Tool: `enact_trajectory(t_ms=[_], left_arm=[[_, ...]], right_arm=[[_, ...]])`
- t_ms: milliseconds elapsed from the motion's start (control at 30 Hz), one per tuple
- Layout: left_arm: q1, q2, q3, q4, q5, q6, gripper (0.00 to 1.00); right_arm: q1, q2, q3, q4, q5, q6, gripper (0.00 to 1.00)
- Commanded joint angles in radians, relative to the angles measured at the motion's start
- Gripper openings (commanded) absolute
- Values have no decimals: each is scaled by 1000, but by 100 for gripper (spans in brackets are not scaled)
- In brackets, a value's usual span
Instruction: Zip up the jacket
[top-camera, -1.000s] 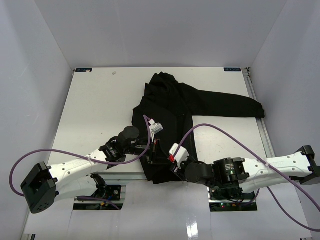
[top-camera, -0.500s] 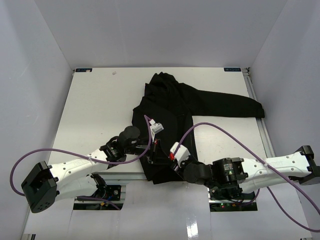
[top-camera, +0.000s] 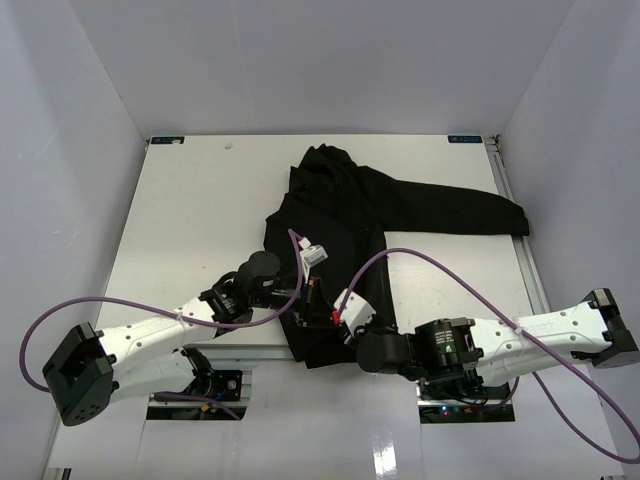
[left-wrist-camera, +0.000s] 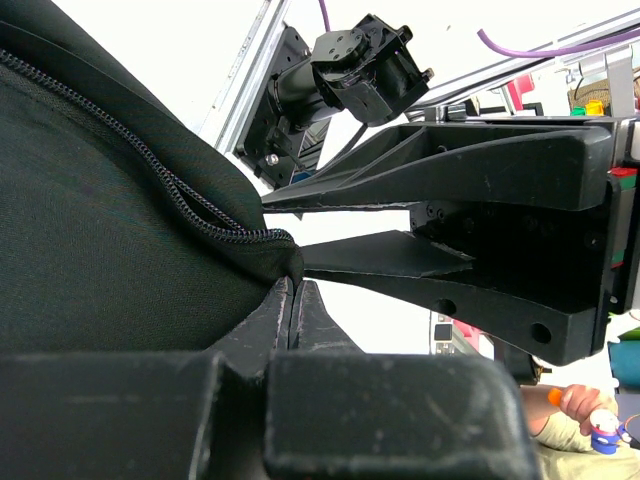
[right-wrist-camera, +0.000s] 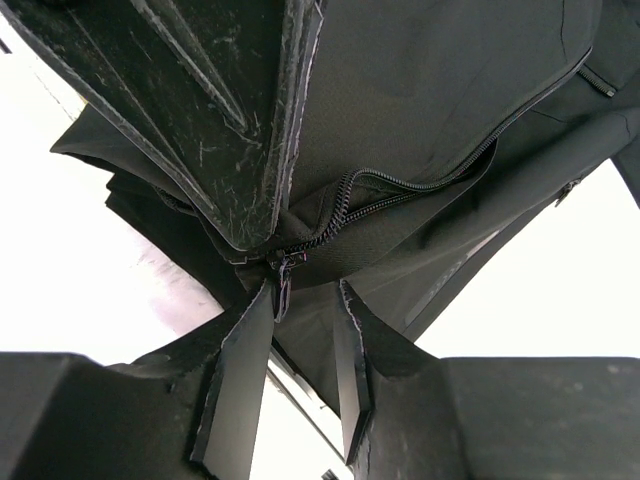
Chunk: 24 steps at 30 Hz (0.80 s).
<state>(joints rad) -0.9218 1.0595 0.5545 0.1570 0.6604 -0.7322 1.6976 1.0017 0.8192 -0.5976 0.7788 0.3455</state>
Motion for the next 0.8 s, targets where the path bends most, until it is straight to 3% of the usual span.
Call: enact_trajectory(t_ms=[0,333,767], left_arm=[[3,-13,34,11,6,0,0],[2,-11,37,12,11,-3,0],[2,-8,44,9,13,-4,0]], right_arm=[[9,-8,36,18,43,18,36],[10,-14,42,-17,92,48,14],[10,-21,4,53,52,16,20]])
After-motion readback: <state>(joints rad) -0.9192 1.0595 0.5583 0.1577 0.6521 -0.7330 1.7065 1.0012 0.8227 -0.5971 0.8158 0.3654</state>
